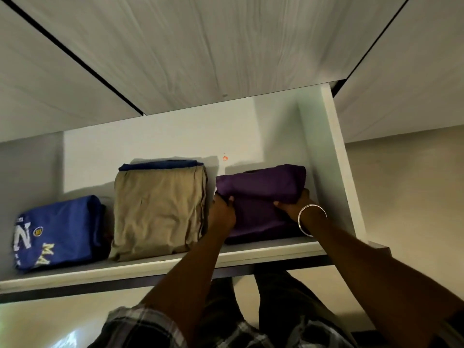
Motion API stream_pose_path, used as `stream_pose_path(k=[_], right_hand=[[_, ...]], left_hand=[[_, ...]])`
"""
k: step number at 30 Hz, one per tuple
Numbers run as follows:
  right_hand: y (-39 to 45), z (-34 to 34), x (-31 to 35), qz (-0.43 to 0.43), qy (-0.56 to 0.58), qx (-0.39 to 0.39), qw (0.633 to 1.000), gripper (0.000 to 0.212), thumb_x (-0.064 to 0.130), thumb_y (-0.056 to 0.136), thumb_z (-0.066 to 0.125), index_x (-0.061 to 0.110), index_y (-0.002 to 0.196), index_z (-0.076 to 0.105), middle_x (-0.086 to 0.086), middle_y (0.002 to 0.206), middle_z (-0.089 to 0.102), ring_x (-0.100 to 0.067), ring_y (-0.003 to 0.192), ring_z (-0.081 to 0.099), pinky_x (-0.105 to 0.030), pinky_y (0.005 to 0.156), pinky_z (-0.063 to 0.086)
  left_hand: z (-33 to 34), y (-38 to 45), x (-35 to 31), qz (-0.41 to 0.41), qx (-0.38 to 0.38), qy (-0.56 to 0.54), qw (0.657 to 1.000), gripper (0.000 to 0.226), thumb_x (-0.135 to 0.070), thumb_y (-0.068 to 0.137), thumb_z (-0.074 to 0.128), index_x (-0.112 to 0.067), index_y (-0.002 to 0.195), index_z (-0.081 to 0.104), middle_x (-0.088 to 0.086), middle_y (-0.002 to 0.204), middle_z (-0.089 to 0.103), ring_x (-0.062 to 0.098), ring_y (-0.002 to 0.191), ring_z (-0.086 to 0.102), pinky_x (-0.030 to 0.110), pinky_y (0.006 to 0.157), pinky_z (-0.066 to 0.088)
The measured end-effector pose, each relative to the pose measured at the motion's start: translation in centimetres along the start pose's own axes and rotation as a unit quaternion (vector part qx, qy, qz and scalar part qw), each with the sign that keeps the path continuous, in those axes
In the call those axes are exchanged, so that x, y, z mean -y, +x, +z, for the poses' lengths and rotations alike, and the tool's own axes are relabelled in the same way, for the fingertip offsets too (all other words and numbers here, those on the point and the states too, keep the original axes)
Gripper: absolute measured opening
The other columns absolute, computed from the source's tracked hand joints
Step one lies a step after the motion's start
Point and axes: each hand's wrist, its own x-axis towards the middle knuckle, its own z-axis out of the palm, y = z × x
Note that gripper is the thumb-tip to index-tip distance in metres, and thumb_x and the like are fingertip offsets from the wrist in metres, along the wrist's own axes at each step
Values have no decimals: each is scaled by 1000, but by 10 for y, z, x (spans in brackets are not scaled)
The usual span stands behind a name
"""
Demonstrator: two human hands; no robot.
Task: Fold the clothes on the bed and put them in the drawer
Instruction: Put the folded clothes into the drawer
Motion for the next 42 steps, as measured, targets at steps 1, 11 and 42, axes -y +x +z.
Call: stream_pose_path(k=[1,11,42], right_hand=[[0,2,-2,-2,-25,1,1000,113,49,76,79,16,155,7,-21,152,35,-46,133,40,-56,109,37],[-71,38,9,-74,-83,-167,980,92,33,74,83,19,149,30,-21,146,35,-44,128,44,-51,107,42],[-221,273,32,27,661,-208,720,61,29,93,67,28,148,41,-2,133,56,-25,110,61,-28,73,58]], left_hand=[[-4,4,0,-8,-3,32,999,39,-29,105,42,-4,134,48,19,129,59,36,120,55,36,96,40],[-79,-12,13,37,3,-56,998,17,-13,97,49,-17,96,65,3,98,67,20,90,62,31,79,49],[-330,-74,243,-236,-176,-401,868,36,-22,99,59,5,124,59,15,122,67,19,100,65,24,78,54]])
